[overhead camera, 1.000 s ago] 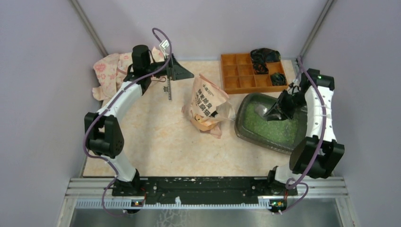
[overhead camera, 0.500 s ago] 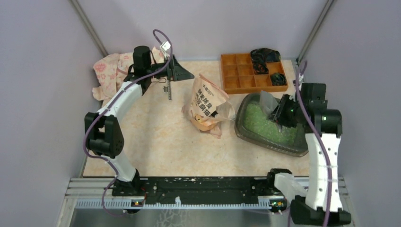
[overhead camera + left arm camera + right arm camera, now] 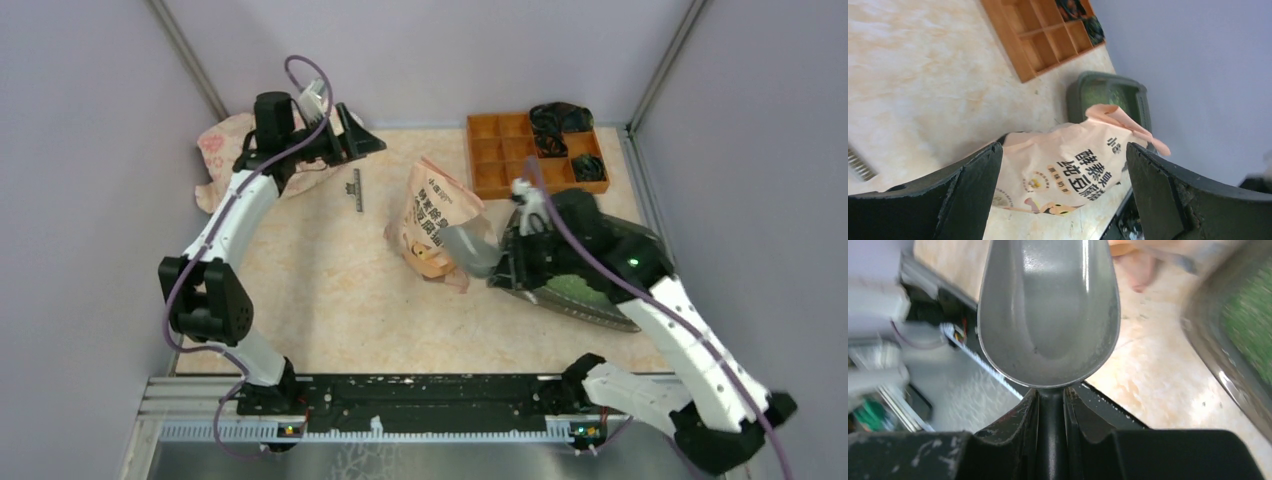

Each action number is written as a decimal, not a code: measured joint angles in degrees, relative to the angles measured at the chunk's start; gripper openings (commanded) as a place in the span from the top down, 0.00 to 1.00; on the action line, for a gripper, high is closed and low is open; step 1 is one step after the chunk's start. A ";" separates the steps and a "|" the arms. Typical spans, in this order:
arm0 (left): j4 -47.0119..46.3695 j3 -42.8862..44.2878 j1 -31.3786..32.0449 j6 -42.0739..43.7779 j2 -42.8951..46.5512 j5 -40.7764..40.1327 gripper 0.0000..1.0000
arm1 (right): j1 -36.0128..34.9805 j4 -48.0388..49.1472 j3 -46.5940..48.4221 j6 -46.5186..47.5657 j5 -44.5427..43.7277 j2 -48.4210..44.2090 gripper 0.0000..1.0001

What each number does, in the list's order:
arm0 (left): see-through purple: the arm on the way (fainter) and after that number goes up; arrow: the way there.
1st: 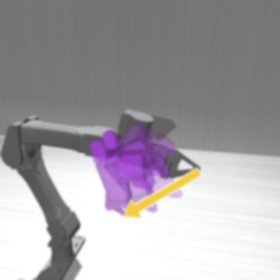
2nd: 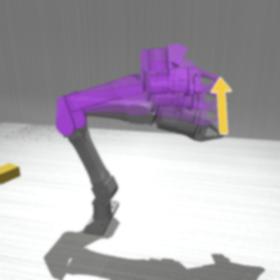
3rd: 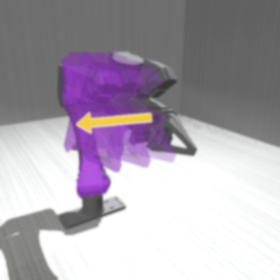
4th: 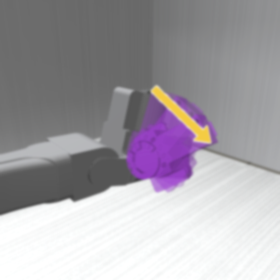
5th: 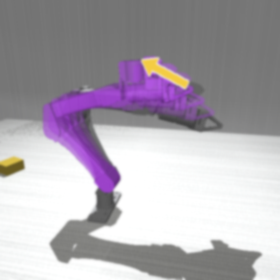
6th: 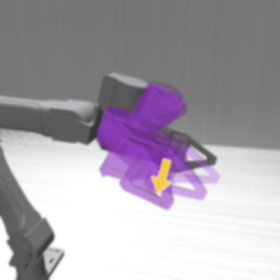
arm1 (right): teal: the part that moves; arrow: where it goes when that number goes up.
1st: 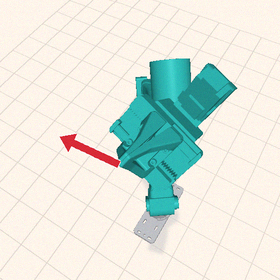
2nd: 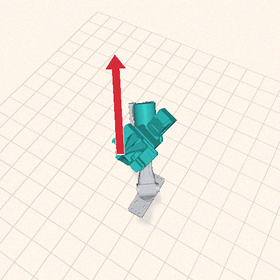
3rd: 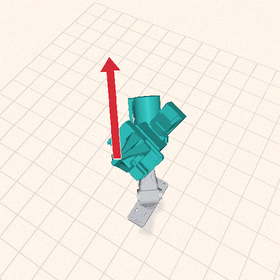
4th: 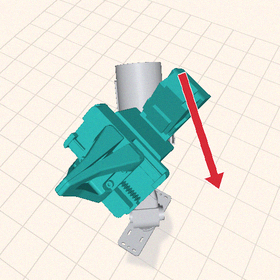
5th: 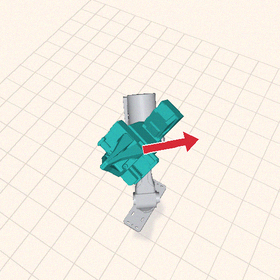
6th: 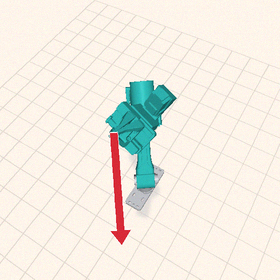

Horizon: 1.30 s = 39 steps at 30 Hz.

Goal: Fill the litter box with clean litter
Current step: Place the spatula at the center of the board.

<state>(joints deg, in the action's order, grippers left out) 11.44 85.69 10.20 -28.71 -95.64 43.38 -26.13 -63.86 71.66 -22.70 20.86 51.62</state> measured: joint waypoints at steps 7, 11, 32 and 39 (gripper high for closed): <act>8.37 3.82 -6.82 0.42 3.93 -6.84 0.01 | -22.27 14.84 -1.44 0.04 -9.86 18.21 1.00; 12.02 2.19 -10.82 1.81 7.56 -9.11 0.01 | -24.06 23.19 -1.84 1.73 -14.69 27.06 1.00; 14.25 -7.08 -15.69 4.13 12.59 -10.80 0.01 | -35.52 48.02 -1.46 4.50 -21.40 56.22 0.52; 13.99 -7.08 -15.72 4.17 12.57 -9.70 0.01 | -34.97 42.34 -0.09 8.00 -20.22 44.39 0.43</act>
<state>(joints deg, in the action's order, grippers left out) 25.43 78.61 -5.52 -24.53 -83.07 33.67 -61.10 -21.52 71.57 -14.70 0.64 96.01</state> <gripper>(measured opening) 0.987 0.539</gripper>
